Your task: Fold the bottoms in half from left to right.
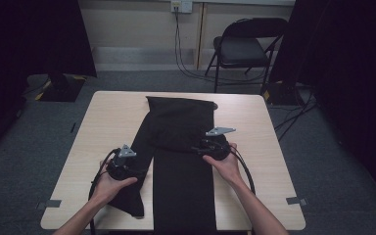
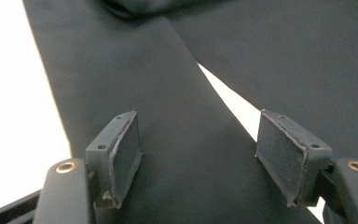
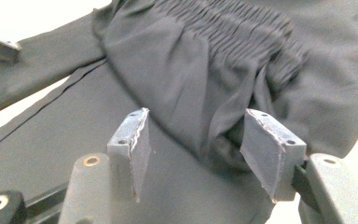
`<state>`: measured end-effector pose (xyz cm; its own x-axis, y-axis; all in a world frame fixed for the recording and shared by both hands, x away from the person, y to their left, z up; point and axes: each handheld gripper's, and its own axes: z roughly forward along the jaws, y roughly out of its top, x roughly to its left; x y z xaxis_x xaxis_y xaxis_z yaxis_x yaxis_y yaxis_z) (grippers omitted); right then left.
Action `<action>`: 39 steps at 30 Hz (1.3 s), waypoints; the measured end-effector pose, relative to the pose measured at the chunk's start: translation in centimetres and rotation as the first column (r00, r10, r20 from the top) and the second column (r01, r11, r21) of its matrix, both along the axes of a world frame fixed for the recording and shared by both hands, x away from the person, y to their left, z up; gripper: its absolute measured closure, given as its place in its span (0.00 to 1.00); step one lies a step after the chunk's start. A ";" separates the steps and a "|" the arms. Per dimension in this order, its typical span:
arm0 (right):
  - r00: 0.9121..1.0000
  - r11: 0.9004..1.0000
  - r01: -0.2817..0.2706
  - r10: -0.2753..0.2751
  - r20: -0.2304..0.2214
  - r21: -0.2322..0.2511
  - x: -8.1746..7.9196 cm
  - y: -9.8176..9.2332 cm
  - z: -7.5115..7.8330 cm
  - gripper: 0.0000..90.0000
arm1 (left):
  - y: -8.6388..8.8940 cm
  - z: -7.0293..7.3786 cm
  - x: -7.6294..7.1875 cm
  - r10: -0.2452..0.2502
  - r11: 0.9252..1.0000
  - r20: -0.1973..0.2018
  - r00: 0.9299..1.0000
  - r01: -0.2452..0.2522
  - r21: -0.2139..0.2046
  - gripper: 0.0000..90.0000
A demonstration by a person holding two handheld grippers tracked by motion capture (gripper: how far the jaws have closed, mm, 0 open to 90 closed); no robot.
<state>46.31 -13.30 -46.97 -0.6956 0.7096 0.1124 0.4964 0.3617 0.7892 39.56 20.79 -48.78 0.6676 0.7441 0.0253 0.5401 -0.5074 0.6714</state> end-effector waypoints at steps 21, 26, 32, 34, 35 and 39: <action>1.000 1.000 -0.027 0.027 -0.009 0.003 -0.7 -0.3 0.0 0.47 | -3.2 7.2 2.5 -0.024 0.967 0.087 0.996 0.045 -0.249 0.99; 0.998 0.998 -0.061 0.062 -0.017 0.021 -1.2 0.1 -0.2 0.45 | -6.3 8.3 3.8 -0.038 0.937 0.072 0.997 0.061 -0.345 0.98; 0.981 0.979 -0.191 0.192 0.000 0.071 -3.5 1.4 0.6 0.40 | -8.9 5.4 4.4 -0.081 0.949 0.067 0.994 0.097 -0.300 0.97; 0.979 0.977 -0.201 0.202 -0.002 0.072 -3.7 1.7 0.5 0.39 | -9.6 4.3 4.7 -0.086 0.952 0.048 0.995 0.096 -0.289 0.97; 0.978 0.976 -0.207 0.208 -0.006 0.071 -3.9 1.9 0.3 0.39 | -9.9 3.8 4.8 -0.086 0.953 0.036 0.996 0.093 -0.288 0.97; 0.978 0.978 -0.205 0.206 -0.035 0.046 -4.0 2.6 -0.7 0.41 | -10.2 2.5 5.0 -0.090 0.953 -0.005 0.996 0.085 -0.291 0.66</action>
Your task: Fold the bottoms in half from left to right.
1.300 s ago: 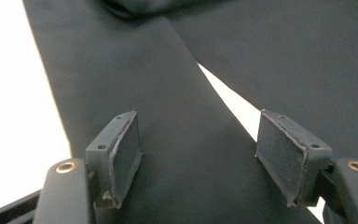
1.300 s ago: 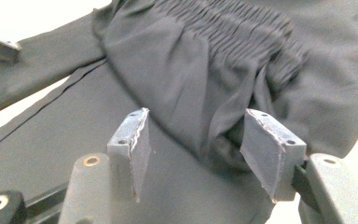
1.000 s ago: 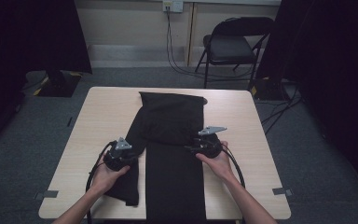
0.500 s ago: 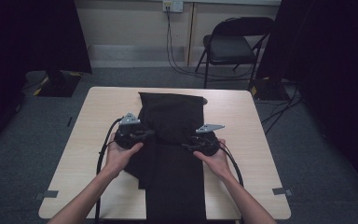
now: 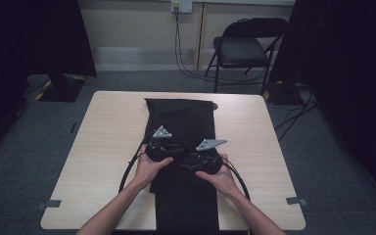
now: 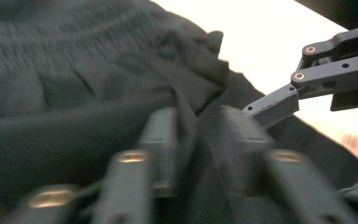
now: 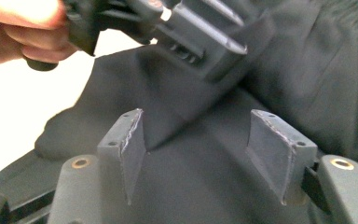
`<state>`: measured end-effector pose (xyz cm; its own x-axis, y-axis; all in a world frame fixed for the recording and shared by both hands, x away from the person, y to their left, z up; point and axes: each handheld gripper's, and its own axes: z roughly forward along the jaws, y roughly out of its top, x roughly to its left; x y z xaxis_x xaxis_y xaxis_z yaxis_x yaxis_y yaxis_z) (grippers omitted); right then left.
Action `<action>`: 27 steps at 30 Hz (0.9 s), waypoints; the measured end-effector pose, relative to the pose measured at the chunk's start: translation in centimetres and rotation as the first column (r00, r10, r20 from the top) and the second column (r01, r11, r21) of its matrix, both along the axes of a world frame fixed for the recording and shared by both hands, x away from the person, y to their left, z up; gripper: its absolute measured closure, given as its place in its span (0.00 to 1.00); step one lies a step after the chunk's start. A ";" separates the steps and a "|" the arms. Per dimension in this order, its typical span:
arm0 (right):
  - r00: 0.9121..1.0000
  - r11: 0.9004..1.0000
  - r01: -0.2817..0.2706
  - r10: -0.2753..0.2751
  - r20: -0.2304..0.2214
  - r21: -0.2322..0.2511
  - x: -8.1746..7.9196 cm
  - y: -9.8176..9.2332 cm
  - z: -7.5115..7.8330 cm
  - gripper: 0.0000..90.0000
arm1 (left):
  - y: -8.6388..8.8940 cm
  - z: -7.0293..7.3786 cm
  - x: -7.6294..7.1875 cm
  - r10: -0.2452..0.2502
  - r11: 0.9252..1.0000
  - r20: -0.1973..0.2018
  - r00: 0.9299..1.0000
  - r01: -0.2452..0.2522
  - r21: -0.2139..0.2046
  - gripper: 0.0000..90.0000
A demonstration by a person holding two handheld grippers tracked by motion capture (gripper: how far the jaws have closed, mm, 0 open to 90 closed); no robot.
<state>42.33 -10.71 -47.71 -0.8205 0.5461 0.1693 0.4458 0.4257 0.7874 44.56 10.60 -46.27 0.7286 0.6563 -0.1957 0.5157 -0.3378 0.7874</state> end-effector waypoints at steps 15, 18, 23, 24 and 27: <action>0.999 0.999 -0.026 0.027 0.032 -0.033 -0.8 1.8 0.2 0.55 | 8.9 -1.8 -3.9 0.079 0.991 -0.059 0.995 -0.072 0.111 0.43; 0.999 0.999 -0.011 0.012 0.031 -0.031 -0.6 1.5 0.1 0.55 | 8.5 -2.9 -3.9 0.080 0.982 -0.048 0.996 -0.070 0.177 0.41; 1.000 1.000 0.006 -0.005 0.031 -0.023 -0.4 0.5 0.1 0.54 | 7.9 -2.6 -4.4 0.033 0.975 -0.017 0.999 -0.029 0.220 0.81; 0.999 1.000 0.014 -0.014 0.031 -0.019 -0.4 0.1 0.2 0.54 | 7.9 -2.5 -4.6 0.023 0.979 -0.019 1.000 -0.019 0.203 0.95; 0.999 0.999 0.032 -0.032 0.036 -0.012 -0.2 -0.5 0.5 0.54 | 7.6 -1.2 -5.2 -0.014 0.991 0.009 1.000 0.012 0.132 1.00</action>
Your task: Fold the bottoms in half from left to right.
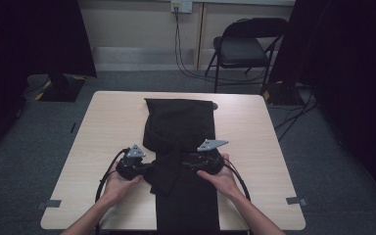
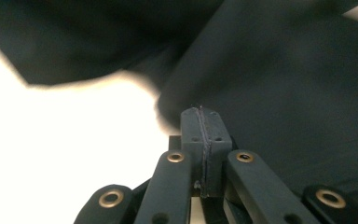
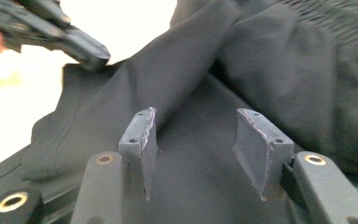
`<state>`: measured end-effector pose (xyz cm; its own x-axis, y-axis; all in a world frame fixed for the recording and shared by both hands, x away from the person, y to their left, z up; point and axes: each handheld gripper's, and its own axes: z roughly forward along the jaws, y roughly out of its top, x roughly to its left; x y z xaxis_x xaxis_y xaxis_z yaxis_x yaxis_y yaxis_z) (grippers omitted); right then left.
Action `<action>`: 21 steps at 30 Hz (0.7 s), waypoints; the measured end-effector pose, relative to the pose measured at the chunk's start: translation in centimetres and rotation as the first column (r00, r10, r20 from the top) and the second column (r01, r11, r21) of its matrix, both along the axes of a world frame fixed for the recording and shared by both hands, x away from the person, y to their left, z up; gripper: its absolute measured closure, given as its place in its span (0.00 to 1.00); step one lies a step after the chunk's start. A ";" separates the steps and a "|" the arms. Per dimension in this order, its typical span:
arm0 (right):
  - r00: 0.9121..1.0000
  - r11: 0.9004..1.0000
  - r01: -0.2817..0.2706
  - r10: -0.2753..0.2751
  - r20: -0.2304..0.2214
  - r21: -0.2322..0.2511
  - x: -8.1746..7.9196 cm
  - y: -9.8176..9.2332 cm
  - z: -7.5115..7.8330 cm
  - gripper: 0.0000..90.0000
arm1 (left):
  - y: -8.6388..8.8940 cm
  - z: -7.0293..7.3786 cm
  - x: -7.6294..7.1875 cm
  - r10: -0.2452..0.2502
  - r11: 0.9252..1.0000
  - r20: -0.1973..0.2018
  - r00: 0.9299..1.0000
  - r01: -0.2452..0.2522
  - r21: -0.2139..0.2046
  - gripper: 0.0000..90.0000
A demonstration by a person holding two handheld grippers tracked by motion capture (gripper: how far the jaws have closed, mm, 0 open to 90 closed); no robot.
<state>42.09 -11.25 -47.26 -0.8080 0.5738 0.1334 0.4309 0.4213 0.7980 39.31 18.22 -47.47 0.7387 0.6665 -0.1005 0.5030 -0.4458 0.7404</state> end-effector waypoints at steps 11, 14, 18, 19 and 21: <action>0.995 0.995 0.085 -0.088 0.051 0.057 0.8 -2.4 2.7 0.54 | -8.2 4.0 -4.3 -0.270 0.942 0.081 0.960 0.280 -0.185 1.00; 0.996 0.995 0.079 -0.081 0.046 0.054 0.8 -2.2 2.6 0.52 | -10.3 2.5 -4.2 -0.268 0.950 0.042 0.963 0.271 -0.155 0.79; 0.996 0.996 0.073 -0.075 0.046 0.045 0.5 -2.1 2.1 0.52 | -9.6 2.5 -3.9 -0.279 0.941 0.044 0.959 0.282 -0.187 0.65; 0.996 0.997 0.073 -0.074 0.045 0.039 0.5 -2.1 1.9 0.52 | -9.1 2.9 -3.7 -0.262 0.945 0.050 0.964 0.266 -0.189 0.63; 0.997 0.997 0.070 -0.071 0.035 0.025 0.6 -2.0 1.6 0.52 | -7.7 3.3 -3.0 -0.209 0.955 0.061 0.976 0.217 -0.204 0.63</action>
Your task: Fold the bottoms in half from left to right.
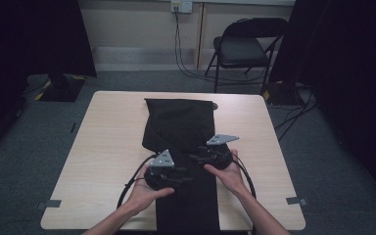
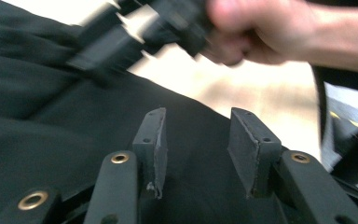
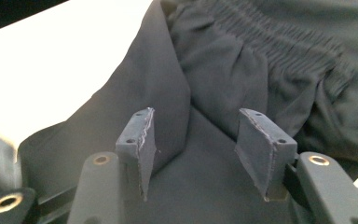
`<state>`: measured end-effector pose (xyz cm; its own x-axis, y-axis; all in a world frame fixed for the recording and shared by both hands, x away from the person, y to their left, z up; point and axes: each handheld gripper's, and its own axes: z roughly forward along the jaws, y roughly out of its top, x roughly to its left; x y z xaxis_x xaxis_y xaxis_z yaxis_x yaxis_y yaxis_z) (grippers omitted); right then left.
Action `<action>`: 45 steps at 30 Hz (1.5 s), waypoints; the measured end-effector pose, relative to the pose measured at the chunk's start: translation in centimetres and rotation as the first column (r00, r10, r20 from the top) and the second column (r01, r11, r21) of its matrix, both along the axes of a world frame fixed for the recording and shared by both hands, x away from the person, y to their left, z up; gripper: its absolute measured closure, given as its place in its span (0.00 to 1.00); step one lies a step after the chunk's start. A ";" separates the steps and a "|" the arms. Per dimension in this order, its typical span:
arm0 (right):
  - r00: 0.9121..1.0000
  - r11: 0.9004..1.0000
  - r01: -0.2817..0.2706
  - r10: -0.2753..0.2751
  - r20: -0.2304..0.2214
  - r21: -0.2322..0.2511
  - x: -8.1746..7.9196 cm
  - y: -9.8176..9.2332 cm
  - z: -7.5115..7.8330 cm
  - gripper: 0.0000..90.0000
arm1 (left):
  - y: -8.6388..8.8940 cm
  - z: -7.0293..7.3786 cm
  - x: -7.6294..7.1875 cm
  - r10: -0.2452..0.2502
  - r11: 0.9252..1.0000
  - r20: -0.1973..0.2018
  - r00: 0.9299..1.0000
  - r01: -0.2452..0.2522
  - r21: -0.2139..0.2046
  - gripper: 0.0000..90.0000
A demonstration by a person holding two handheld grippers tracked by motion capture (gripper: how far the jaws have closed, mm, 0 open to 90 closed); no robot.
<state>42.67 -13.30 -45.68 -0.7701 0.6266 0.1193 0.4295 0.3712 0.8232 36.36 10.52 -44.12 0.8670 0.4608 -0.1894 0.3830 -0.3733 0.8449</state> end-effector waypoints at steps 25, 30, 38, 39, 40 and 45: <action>0.987 0.986 0.144 -0.149 -0.052 -0.088 8.5 -1.0 -2.6 0.38 | 5.0 -3.4 14.2 0.342 0.911 -0.004 0.940 -0.331 0.246 0.40; 0.985 0.981 0.154 -0.162 -0.063 -0.120 8.8 -0.3 -3.9 0.41 | 4.6 -4.3 14.2 0.346 0.899 0.022 0.938 -0.338 0.280 0.45; 0.985 0.985 0.158 -0.162 -0.058 -0.062 9.1 -0.7 -2.7 0.96 | 4.9 -1.2 14.7 0.332 0.927 0.032 0.943 -0.333 0.175 0.84; 0.984 0.985 0.169 -0.171 -0.045 -0.046 9.1 -1.2 -1.6 0.96 | 4.8 -0.5 14.8 0.330 0.930 0.040 0.943 -0.332 0.155 0.84; 0.984 0.985 0.169 -0.171 -0.045 -0.046 9.1 -1.2 -1.6 0.96 | 4.6 -0.2 14.9 0.326 0.933 0.046 0.944 -0.329 0.148 0.84; 0.982 0.982 0.191 -0.191 -0.003 -0.010 9.5 -2.3 1.4 0.96 | 3.8 2.2 15.5 0.334 0.936 0.074 0.940 -0.339 0.089 0.80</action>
